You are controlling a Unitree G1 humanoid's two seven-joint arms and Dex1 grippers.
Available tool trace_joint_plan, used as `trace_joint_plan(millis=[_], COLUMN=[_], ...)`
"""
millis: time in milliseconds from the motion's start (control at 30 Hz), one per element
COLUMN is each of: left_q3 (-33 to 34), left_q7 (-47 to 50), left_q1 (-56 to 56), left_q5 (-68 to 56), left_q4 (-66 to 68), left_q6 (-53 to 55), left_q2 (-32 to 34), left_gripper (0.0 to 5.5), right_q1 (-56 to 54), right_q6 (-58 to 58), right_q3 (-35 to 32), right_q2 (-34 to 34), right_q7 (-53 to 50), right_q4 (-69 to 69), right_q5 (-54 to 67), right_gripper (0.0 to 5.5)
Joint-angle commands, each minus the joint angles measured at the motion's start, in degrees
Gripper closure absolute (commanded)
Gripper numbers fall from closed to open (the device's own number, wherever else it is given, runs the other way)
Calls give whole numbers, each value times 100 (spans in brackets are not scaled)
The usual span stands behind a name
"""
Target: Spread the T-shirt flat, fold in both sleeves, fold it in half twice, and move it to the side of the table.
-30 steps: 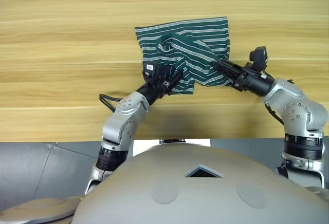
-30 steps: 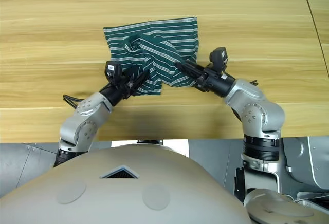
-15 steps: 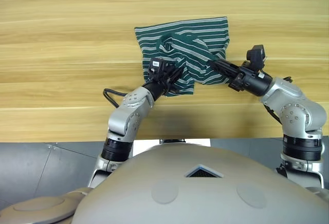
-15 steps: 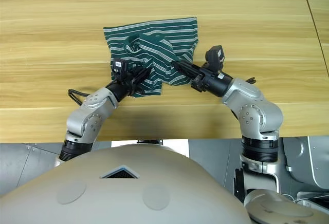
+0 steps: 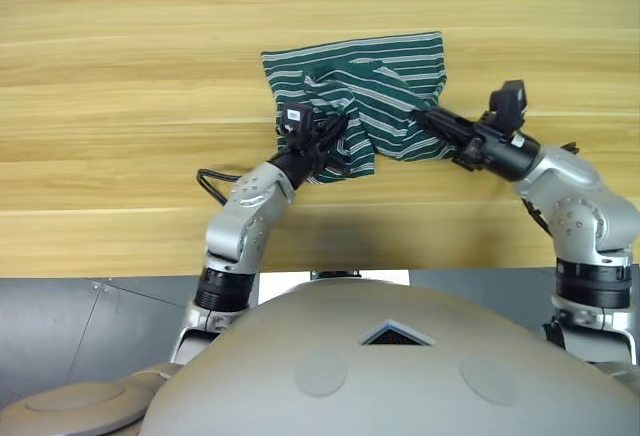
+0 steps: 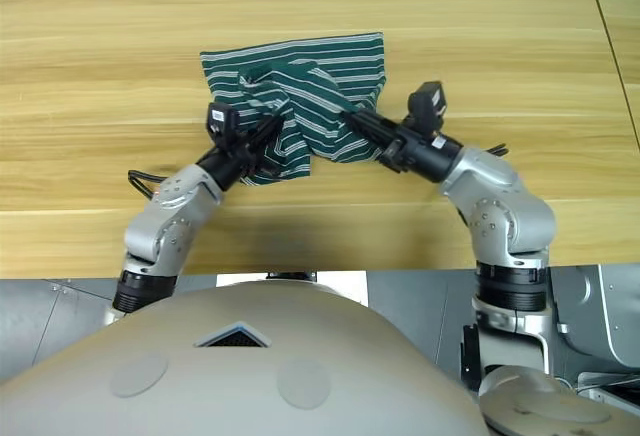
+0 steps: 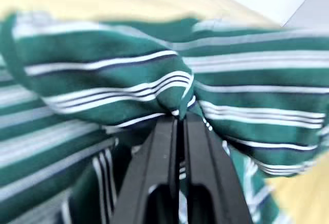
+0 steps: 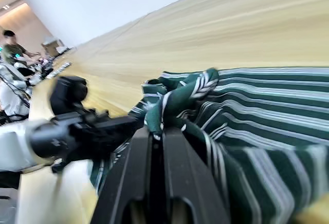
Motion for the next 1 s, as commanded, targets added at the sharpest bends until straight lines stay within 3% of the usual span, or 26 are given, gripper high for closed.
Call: trace_joint_plan(millis=[33, 167, 267, 467, 533, 633, 733, 800, 867, 1000], left_q3=[864, 1786, 2242, 1733, 1447, 997, 702, 879, 1240, 1270], left_q7=[-928, -2091, -2633, -2847, -3070, -3467, -2645, -1231, 141, 354], left_q1=[457, 1155, 1282, 361, -550, -3140, -6941, -8557, -9613, -10070], left_q5=[-539, -726, -652, 83, 304, 989, 1987, 2242, 2156, 2104], left_q4=[-1068, -1171, -723, 237, 866, 3257, 6927, 8143, 8647, 9032], left_q6=[-117, -700, -1098, -1405, -1333, -1374, -1435, -1617, -2035, -2463], left_q2=[1057, 2040, 2461, 2743, 2867, 3027, 2922, 3018, 3091, 2927], left_gripper=[550, 550, 550, 550, 550, 550, 550, 550, 550, 550], right_q1=[-373, 118, 181, -264, -1363, -3892, -6739, -8129, -9100, -9652], right_q6=[-1350, -2974, -3586, -4026, -4282, -4563, -4344, -4094, -4089, -4236], right_q3=[-682, -1028, -907, -348, 82, 745, 1135, 1018, 860, 687], right_q2=[-910, -1549, -1706, -1529, -1201, -590, -174, -159, -277, -275], right_q7=[1400, 3027, 3387, 3397, 2905, 1814, -590, -1968, -2790, -2857], right_q4=[756, 1260, 1618, 2011, 3021, 5589, 7917, 8481, 8688, 8885], right_q5=[-246, -582, -953, -1443, -2083, -3245, -4320, -4474, -4488, -4382], right_gripper=[547, 547, 547, 547, 547, 547, 547, 547, 547, 547])
